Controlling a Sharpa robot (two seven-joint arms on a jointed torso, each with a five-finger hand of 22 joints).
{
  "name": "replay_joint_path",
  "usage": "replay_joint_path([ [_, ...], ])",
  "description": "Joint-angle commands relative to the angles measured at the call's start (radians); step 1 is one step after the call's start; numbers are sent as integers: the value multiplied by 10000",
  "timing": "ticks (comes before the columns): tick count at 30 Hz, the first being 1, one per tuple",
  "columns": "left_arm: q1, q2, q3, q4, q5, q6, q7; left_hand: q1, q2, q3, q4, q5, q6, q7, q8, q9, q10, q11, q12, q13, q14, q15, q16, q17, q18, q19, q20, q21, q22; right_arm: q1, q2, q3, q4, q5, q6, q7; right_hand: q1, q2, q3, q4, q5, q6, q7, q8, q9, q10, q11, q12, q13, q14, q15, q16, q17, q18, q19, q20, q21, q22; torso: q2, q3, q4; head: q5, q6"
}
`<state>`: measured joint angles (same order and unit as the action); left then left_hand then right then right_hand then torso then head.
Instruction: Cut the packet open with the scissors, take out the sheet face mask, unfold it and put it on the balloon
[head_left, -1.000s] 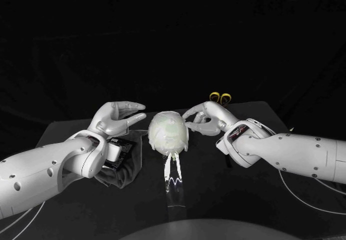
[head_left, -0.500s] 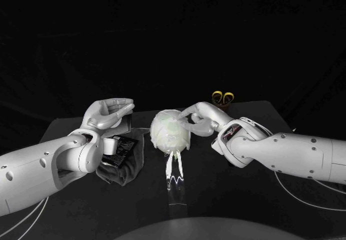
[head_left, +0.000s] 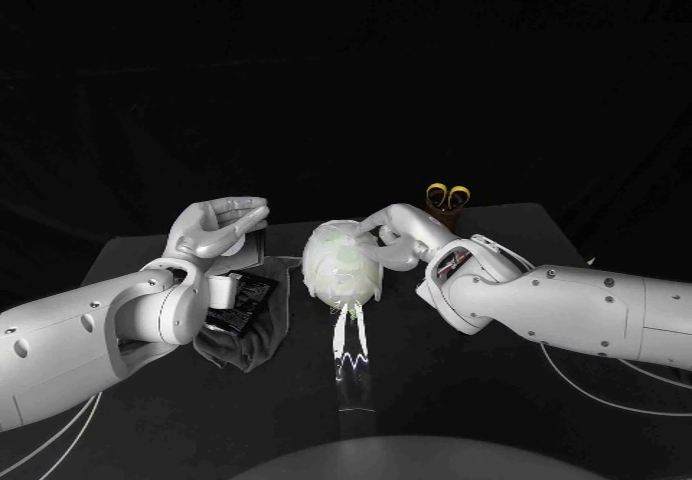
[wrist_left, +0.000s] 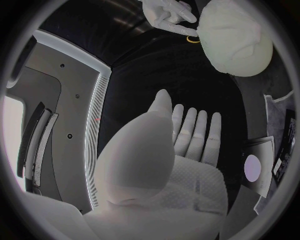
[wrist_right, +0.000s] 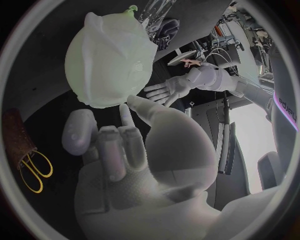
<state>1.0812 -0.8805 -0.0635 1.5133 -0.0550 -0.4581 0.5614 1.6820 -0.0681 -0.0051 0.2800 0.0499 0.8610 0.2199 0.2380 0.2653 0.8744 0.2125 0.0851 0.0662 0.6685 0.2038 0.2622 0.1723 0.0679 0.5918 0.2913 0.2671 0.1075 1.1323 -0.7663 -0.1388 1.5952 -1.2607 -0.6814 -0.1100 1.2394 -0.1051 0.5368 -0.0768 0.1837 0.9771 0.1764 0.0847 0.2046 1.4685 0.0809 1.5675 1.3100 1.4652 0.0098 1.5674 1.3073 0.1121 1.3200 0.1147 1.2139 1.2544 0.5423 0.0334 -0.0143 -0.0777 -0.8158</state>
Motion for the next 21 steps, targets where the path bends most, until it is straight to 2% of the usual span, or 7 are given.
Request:
replay_joint_path([
  [1,11,0,11,35,151,10,181,59,79,73,-8,-11,49,182,69,-11,45,8,-48,-12,28,-9,-8,-5,166,77,-10,69,14,7,71,9,-1,-326,-519,-241,-85,5,5,82,-80,-29,1,-24,-14,1023,81,33,2608,1056,90,34,2635,-176,59,42,56,6,-4,1,-1,4,-12],
  [4,11,-2,10,36,163,20,179,68,83,76,-10,-11,52,180,69,-14,50,7,-52,-13,17,-7,-19,-9,167,83,-9,69,12,7,119,10,-13,-358,-816,-160,-75,17,15,86,-82,-2,-4,-15,-12,1023,80,33,2608,1056,95,34,2635,-181,76,45,85,34,1,3,5,8,-9],
  [9,11,9,10,22,193,35,173,82,90,81,-14,-11,55,177,69,-19,58,6,-59,-13,-1,-4,-38,-15,168,92,-9,70,9,6,199,10,-70,-363,-890,-83,-62,-3,14,82,-109,41,-8,-4,-12,1023,79,33,2608,1056,99,34,2635,-193,111,51,147,92,0,-3,-3,19,11],
  [15,11,30,9,13,212,67,154,170,154,136,-41,-9,66,164,68,-33,75,1,-80,-16,-34,1,-77,-29,170,114,-9,69,1,5,322,11,-153,-359,-641,-95,-98,-65,-37,108,-262,44,1,-24,-29,1023,90,33,2608,1056,109,34,2635,-190,98,64,152,105,5,3,13,12,56],
  [21,10,56,7,4,218,105,146,187,165,147,-45,-9,67,165,67,-38,79,1,-87,-17,-39,2,-86,-32,171,119,-9,69,-2,3,448,11,-328,-346,-151,-287,-131,-106,-106,152,-505,73,-1,-36,-44,1023,92,33,2608,1056,117,34,2635,-186,75,78,150,116,-5,-9,6,12,48],
])
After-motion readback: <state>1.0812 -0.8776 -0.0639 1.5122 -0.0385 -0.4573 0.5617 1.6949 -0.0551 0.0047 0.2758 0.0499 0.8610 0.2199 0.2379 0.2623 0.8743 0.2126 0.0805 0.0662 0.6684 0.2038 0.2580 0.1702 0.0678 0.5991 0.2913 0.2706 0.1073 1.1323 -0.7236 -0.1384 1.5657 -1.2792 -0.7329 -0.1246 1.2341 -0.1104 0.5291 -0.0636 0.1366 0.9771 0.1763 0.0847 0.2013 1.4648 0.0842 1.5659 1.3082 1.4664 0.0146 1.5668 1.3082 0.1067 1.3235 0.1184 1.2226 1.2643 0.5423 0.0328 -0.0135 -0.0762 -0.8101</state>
